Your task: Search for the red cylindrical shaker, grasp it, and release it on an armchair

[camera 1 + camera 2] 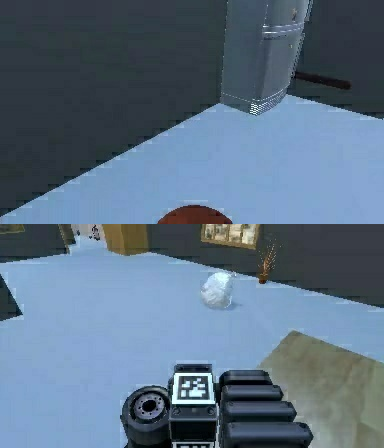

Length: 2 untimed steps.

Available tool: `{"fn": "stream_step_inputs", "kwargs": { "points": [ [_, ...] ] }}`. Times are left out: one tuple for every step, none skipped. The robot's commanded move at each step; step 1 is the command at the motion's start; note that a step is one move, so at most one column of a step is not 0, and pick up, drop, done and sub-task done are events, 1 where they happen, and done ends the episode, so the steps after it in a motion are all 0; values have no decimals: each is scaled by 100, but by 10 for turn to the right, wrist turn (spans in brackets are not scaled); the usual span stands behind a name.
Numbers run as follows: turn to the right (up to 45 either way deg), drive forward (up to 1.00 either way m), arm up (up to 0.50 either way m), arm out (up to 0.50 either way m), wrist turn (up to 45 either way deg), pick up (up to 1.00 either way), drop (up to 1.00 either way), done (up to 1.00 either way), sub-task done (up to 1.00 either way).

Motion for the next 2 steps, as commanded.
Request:
{"fn": "stream_step_inputs", "kwargs": {
  "points": [
    [-120, 0, 0, 0, 0, 0, 0, 0, 0],
    [0, 40, 0, 0, 0, 0, 0, 0, 0]
  ]
}}
